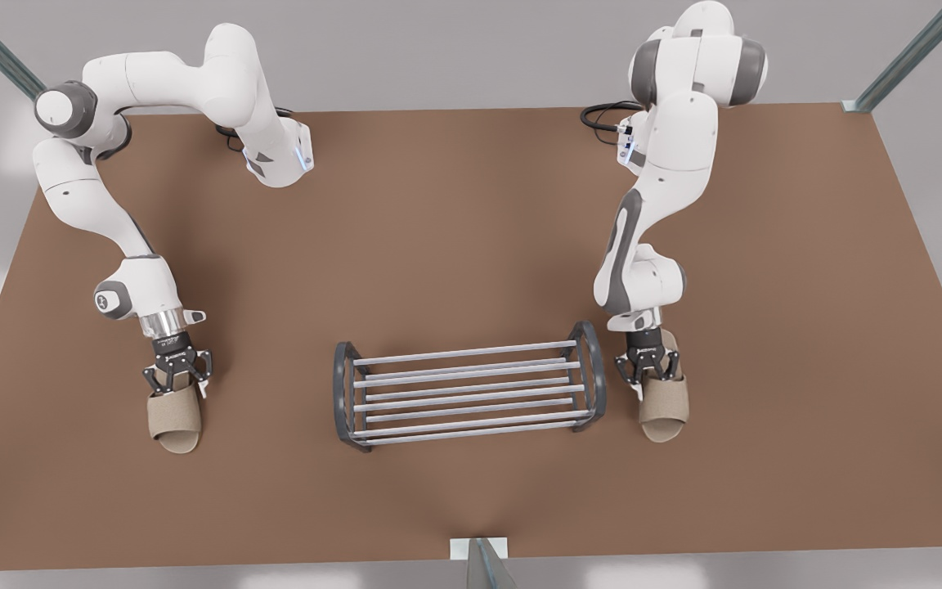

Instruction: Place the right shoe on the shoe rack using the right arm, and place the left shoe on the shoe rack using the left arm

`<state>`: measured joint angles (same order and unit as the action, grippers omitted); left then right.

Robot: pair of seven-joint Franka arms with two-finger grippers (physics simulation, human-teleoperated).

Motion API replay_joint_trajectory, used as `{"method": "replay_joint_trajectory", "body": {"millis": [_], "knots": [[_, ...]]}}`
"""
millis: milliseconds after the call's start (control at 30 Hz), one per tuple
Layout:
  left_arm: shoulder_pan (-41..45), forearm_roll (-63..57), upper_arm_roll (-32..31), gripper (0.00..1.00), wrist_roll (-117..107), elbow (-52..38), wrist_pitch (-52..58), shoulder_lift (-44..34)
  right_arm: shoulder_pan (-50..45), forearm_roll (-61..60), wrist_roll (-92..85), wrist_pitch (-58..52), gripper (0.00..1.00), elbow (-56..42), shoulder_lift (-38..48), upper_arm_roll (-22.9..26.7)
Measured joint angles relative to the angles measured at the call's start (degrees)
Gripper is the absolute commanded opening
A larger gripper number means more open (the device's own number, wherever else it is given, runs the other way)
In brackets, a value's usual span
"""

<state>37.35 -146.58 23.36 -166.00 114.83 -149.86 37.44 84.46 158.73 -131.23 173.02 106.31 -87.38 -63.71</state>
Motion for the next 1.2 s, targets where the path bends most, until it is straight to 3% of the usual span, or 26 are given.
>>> {"method": "replay_joint_trajectory", "body": {"millis": [100,233,300,600,733,900,1100,1200], "knots": [[0.10,-0.04,0.30,0.42,0.00,0.17,-0.02,-1.61,-0.02,0.00,0.05,0.23,0.51,-0.01,0.04,-0.41],[0.11,-0.05,0.76,0.21,0.00,1.02,-0.53,-5.84,0.14,-0.02,0.13,0.69,0.32,0.02,0.14,-0.89],[0.11,-0.02,0.81,0.21,0.00,1.20,-1.05,-7.56,0.20,-0.04,0.18,0.90,0.21,0.04,0.14,-0.93],[0.71,-0.17,2.87,0.21,0.00,1.57,-11.29,-26.30,-2.99,-0.62,0.34,3.58,0.21,0.23,3.98,-4.15],[11.94,5.19,2.80,0.21,0.00,0.42,-16.09,-33.70,-6.65,-2.13,0.41,5.96,0.21,0.68,8.86,-6.16],[24.47,19.58,2.63,0.21,0.00,-9.01,-18.74,-24.73,-9.63,-6.93,0.47,7.95,0.21,2.30,11.04,-8.73],[19.75,33.28,2.69,0.21,0.00,-19.87,-19.83,-8.29,-18.11,-28.30,0.83,7.93,0.21,3.15,20.33,-11.88],[17.80,35.80,2.19,0.21,0.00,-22.21,-20.11,-5.31,-23.59,-43.20,1.22,1.71,0.21,4.49,21.19,-18.43]]}}
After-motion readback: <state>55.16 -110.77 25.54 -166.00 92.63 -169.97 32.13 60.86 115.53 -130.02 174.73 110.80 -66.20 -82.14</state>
